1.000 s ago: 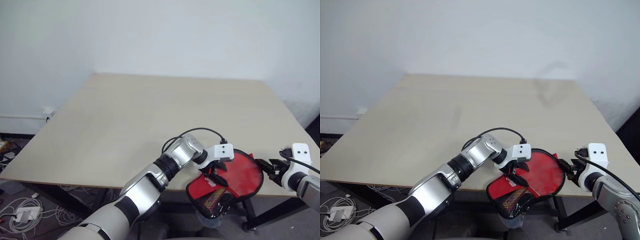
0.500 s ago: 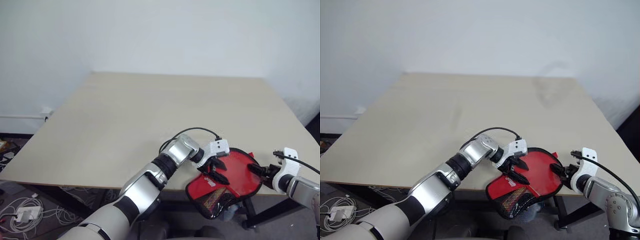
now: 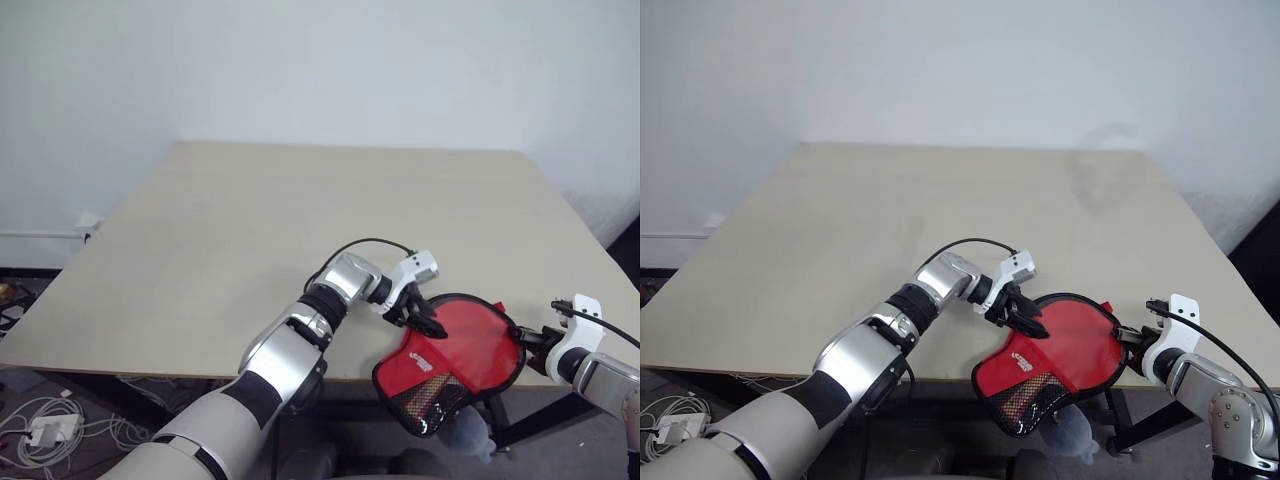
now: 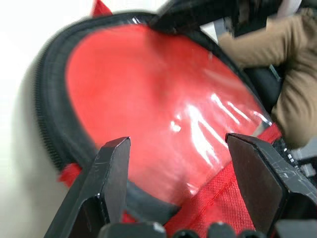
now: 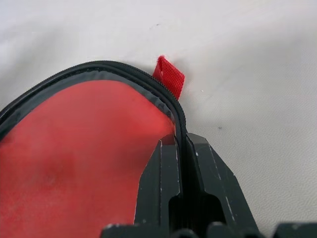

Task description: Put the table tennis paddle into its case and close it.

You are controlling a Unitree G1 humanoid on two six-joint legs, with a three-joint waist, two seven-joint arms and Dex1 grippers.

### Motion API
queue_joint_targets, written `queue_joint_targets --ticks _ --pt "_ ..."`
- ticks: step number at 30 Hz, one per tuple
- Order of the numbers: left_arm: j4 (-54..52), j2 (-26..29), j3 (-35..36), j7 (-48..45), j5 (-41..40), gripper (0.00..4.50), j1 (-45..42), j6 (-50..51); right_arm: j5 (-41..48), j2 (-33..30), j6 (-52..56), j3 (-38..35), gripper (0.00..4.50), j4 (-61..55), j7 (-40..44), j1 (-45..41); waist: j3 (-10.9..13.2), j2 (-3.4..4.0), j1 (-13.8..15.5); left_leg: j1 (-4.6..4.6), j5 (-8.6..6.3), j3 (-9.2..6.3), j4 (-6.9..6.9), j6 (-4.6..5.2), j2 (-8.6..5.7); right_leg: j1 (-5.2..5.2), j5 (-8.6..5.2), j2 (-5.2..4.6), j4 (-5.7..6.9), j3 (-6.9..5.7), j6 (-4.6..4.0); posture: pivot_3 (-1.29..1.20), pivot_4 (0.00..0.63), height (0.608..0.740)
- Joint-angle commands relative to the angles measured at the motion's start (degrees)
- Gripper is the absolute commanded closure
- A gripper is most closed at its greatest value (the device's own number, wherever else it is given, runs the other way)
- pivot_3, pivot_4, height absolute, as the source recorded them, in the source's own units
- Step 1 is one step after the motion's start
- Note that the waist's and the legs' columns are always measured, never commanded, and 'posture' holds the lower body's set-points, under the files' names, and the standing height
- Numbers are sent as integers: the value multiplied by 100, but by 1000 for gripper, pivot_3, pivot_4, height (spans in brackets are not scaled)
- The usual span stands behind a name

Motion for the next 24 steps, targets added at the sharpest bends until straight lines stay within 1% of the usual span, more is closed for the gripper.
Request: queue_joint_targets --ticks 1,3,6,8,10,12,13,15,19,24 --pt "-59 226 448 -508 -337 1221 -376 159 -184 208 -201 -42 4471 -45 -227 -172 12 -1 -31 0 0 -1 1 0 0 -2 7 5 0 4 -12 0 0 740" --pt "-146 376 500 -825 -374 1221 -374 248 -241 336 -371 -175 4471 -58 -405 -453 27 6 -69 3 0 0 2 0 -4 -7 17 16 0 8 -26 0 0 740" --pt "-280 501 438 -1069 -328 1221 -272 330 -288 466 -510 -285 4471 -89 -577 -813 83 54 -108 2 0 0 7 0 -13 -13 35 20 0 21 -29 0 0 740" --pt "-468 610 265 -1240 -225 1221 -27 378 -337 575 -694 -415 4471 2 -891 -1350 99 78 -109 -6 3 -1 4 -1 -23 -27 39 16 5 26 -30 0 0 740" --pt "-645 691 99 -1307 -127 1221 213 446 -366 662 -847 -543 4471 128 -1136 -1826 98 82 -108 -11 9 -10 -2 -8 -39 -53 43 24 19 55 -37 0 0 740" --pt "-892 759 -49 -1345 -68 1221 461 528 -496 693 -1035 -578 4471 312 -1300 -2190 99 82 -108 -15 21 -45 -10 -13 -84 -97 50 43 44 114 -46 0 0 740" --pt "-1043 794 -110 -1385 -65 1221 581 590 -529 716 -1109 -595 4471 421 -1364 -2352 100 79 -108 -16 28 -53 -12 -25 -88 -100 51 49 45 145 -48 0 0 740" --pt "-1324 843 -209 -1411 -71 1221 794 779 -647 732 -1237 -508 4471 636 -1420 -2610 101 78 -106 -14 44 -56 -26 -52 -90 -109 52 54 39 155 -50 0 0 740" --pt "-1763 940 -331 -1369 -104 1221 1121 1042 -934 874 -1543 -171 4471 896 -1434 -3018 100 82 -111 -10 46 -50 -29 -55 -91 -109 54 54 36 162 -53 0 0 740" --pt "-2115 1077 -390 -1318 -140 1221 1397 1215 -1285 1296 -1994 263 4471 1260 -1471 -3580 98 87 -157 1 49 -52 -29 -61 -92 -111 62 63 43 162 -66 0 0 740"
